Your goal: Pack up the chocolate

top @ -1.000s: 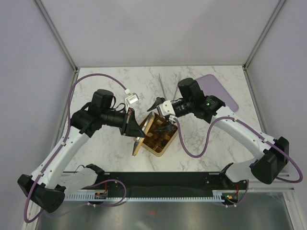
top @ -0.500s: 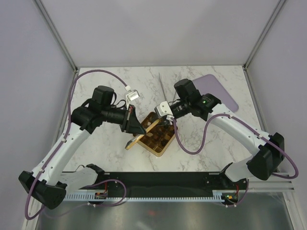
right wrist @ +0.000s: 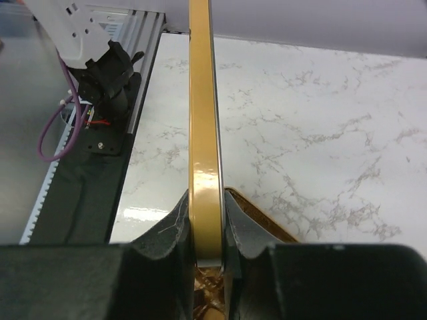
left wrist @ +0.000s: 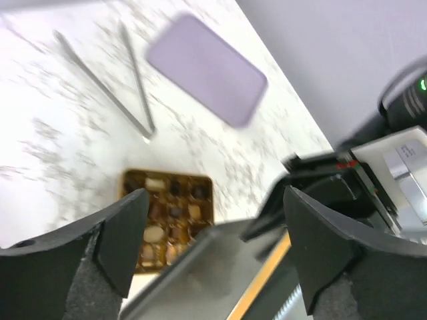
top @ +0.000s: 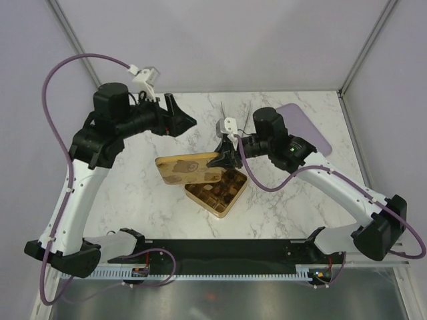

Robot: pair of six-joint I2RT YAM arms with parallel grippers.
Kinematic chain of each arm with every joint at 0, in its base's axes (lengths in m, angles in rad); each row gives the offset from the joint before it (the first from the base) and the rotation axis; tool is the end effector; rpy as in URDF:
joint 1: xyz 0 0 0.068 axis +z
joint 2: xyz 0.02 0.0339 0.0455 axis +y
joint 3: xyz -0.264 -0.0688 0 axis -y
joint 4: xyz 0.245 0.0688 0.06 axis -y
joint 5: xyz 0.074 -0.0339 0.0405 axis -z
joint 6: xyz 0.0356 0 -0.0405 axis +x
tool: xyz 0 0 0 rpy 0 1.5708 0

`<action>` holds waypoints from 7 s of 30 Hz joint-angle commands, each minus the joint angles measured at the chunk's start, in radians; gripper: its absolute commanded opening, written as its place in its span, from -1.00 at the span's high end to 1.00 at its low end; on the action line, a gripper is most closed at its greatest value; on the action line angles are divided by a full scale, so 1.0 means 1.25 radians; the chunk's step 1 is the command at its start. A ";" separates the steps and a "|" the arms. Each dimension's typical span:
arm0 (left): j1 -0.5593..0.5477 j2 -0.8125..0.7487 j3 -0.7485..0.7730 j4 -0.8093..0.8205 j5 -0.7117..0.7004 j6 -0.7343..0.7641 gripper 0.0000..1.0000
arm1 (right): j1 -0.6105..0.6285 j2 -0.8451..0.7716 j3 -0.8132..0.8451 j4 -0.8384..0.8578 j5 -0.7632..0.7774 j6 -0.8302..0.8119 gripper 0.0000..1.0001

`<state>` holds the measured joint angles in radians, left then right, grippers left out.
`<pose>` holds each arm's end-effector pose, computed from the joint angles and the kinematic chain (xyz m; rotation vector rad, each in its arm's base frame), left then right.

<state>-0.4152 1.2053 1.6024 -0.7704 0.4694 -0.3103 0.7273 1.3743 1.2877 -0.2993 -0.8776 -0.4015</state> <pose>0.2011 -0.1062 0.4716 0.4289 1.9718 -0.9274 0.2114 0.2248 0.3746 -1.4945 1.2598 1.0666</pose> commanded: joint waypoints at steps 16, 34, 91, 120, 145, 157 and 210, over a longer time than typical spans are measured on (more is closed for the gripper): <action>0.082 -0.171 -0.231 0.055 -0.061 -0.057 -0.86 | -0.068 -0.231 -0.247 0.233 0.294 0.798 1.00; 0.082 -0.174 -0.463 0.157 -0.064 -0.108 -0.73 | -0.142 -0.112 -0.485 0.600 0.269 1.116 1.00; 0.081 0.057 -0.709 0.409 -0.023 -0.205 -0.10 | -0.269 0.116 -0.750 0.950 0.171 1.286 0.29; 0.081 0.112 -0.703 0.446 0.006 -0.219 -0.08 | -0.336 -0.112 -0.590 0.307 0.426 0.937 -0.11; 0.076 0.132 -0.722 0.451 -0.028 -0.234 -0.04 | -0.284 -0.038 -0.711 0.437 0.476 0.958 0.07; 0.066 0.123 -0.706 0.436 -0.022 -0.235 -0.02 | -0.284 -0.088 -0.717 0.439 0.469 0.943 -0.02; 0.022 0.199 -0.575 0.356 -0.059 -0.170 0.06 | -0.232 -0.151 -0.685 0.420 0.491 1.022 -0.31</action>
<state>-0.3748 1.4452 0.8650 -0.3637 0.3477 -0.5560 0.4271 1.2160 0.4347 0.1986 -0.2886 0.8177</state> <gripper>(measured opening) 0.485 0.655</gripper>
